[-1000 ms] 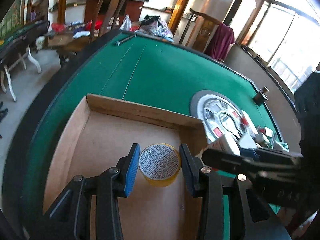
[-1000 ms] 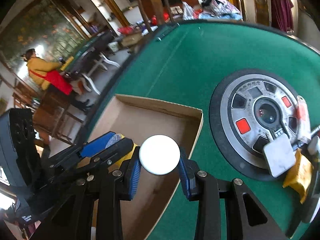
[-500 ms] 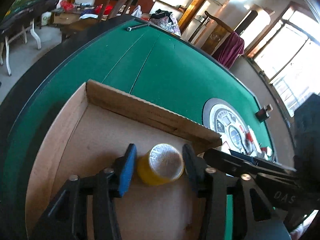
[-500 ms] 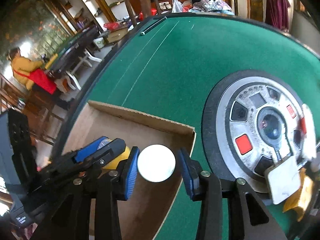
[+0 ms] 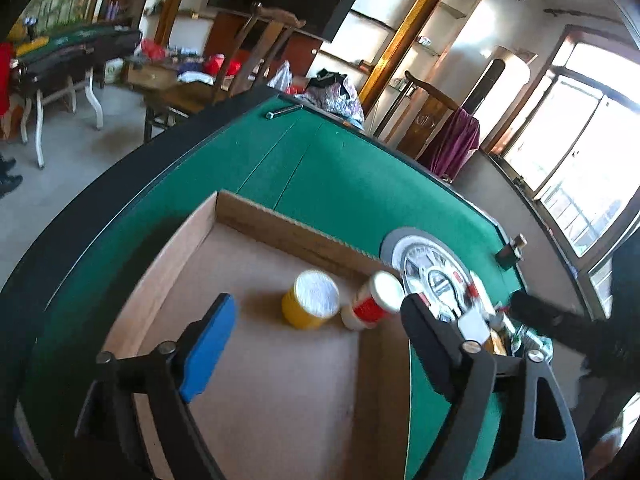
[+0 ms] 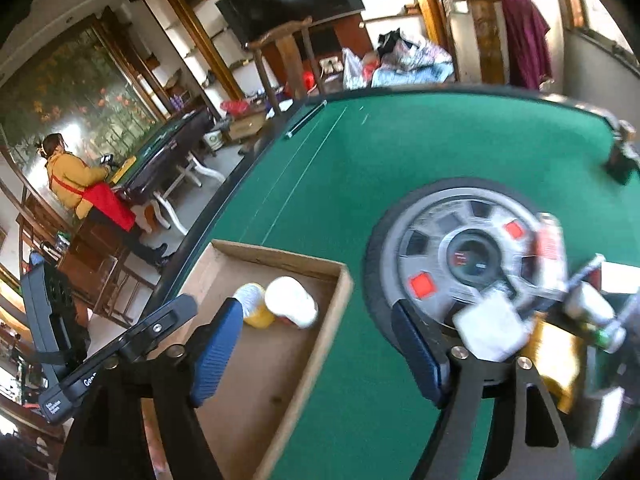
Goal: Organize objects
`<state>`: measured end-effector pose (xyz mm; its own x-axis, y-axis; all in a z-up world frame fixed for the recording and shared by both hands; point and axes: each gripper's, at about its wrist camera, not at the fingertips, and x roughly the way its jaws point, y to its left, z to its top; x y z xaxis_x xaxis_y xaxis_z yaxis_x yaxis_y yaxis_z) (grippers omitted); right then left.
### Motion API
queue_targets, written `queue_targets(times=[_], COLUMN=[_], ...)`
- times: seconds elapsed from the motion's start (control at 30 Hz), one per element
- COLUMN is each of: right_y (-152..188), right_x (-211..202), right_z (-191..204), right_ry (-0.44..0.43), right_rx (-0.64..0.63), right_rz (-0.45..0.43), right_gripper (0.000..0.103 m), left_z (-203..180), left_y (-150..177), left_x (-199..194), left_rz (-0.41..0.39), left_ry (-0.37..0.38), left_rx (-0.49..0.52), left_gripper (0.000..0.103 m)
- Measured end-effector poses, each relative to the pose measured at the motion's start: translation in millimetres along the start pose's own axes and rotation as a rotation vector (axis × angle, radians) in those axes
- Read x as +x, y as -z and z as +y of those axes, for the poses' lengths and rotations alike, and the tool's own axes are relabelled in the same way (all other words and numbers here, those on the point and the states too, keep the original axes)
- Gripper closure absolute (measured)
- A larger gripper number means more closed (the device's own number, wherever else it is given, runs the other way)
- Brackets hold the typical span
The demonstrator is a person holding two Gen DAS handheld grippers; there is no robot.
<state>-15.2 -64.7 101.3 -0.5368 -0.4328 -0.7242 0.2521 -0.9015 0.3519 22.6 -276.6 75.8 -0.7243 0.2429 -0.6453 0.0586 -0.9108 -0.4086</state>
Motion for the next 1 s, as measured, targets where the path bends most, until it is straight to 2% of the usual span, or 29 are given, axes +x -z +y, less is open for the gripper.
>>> queue_targets(times=[0.07, 0.17, 0.23, 0.3, 0.37, 0.47, 0.57, 0.63, 0.77, 0.8, 0.83, 0.87, 0.9, 0.93, 1.0], right_y=[6.1, 11.2, 12.9, 8.9, 0.4, -31.3, -66.2, -87.0, -139.3, -151.6, -158.7, -163.6, -167.1, -167.7, -159.5], right_x=[-18.6, -54.8, -83.6, -119.8, -155.7, -231.0, -305.6, -350.0, -436.0, -454.3, -466.8, -476.1, -480.1, -477.2, -451.2], right_z=[-9.8, -28.1, -35.9, -44.3, -46.7, -45.5, -33.7, -23.2, 1.5, 6.0, 7.7, 6.3, 0.6, -7.8, -36.4], right_ry=[0.008, 0.036, 0.075, 0.145, 0.243, 0.405, 0.563, 0.642, 0.914, 0.996, 1.049, 1.053, 0.995, 0.927, 0.735], right_rx=[0.001, -0.005, -0.024, -0.066, -0.116, -0.183, -0.235, -0.26, -0.278, -0.283, -0.282, -0.279, -0.256, -0.211, -0.099], right_rz=[-0.011, -0.028, -0.051, -0.085, -0.119, -0.215, -0.311, -0.378, -0.572, -0.641, -0.692, -0.728, -0.725, -0.69, -0.567], right_gripper=[0.021, 0.021, 0.021, 0.021, 0.021, 0.021, 0.018, 0.015, 0.007, 0.0, 0.0, 0.0, 0.0, 0.0, 0.0], left_z=[-8.1, -13.9, -19.7, -25.7, -30.2, -34.7, -43.9, -64.5, -129.7, -148.7, -166.4, -177.4, -191.0, -200.5, -213.8], left_y=[11.2, 25.0, 31.8, 33.5, 37.1, 41.1, 31.0, 14.1, -30.1, -40.6, -49.5, -54.7, -58.5, -59.1, -49.7], left_x=[5.0, 18.4, 20.8, 18.7, 17.7, 13.1, -9.9, -36.7, -92.0, -101.9, -107.4, -107.8, -106.6, -103.0, -88.1], left_rz=[0.024, 0.104, 0.12, 0.122, 0.131, 0.132, 0.089, 0.047, -0.056, -0.075, -0.084, -0.085, -0.085, -0.087, -0.091], left_ry=[-0.013, -0.043, -0.081, -0.077, -0.078, -0.073, -0.067, -0.017, 0.021, 0.022, 0.026, 0.031, 0.04, 0.045, 0.049], left_rx=[0.018, 0.042, 0.072, 0.082, 0.095, 0.107, 0.094, 0.11, 0.254, 0.294, 0.326, 0.342, 0.364, 0.379, 0.408], left_gripper=[0.017, 0.017, 0.017, 0.017, 0.017, 0.017, 0.017, 0.017, 0.016, 0.011, 0.005, 0.004, 0.004, 0.004, 0.004])
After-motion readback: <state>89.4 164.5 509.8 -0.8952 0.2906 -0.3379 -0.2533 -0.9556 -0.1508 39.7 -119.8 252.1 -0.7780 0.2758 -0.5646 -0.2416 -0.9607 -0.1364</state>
